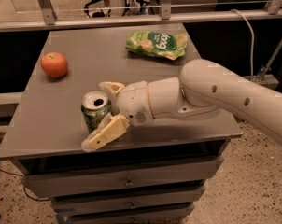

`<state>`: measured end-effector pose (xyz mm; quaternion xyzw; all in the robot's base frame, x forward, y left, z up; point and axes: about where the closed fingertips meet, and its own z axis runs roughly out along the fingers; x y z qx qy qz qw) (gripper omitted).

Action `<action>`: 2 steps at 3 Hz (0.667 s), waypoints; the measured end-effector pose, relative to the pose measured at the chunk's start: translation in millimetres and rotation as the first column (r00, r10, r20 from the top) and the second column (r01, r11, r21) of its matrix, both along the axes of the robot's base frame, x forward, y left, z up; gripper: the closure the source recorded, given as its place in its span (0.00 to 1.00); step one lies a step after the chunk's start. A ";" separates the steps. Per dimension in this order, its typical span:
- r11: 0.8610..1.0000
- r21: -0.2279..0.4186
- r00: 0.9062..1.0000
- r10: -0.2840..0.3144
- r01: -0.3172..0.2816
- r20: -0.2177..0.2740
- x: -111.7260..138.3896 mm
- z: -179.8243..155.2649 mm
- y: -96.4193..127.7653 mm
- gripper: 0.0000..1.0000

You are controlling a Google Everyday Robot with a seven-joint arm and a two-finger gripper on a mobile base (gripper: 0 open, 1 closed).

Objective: Knock green can over

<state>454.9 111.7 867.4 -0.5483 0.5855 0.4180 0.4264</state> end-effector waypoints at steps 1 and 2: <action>1.000 0.012 0.999 -0.029 0.029 0.032 8.3 -0.1 11.4 0.00; 0.996 -0.011 0.991 -0.088 0.089 0.105 29.9 10.4 -0.7 0.00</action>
Offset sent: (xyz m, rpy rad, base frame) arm 0.0618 -0.0247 0.0229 -0.0515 -0.1937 -0.1771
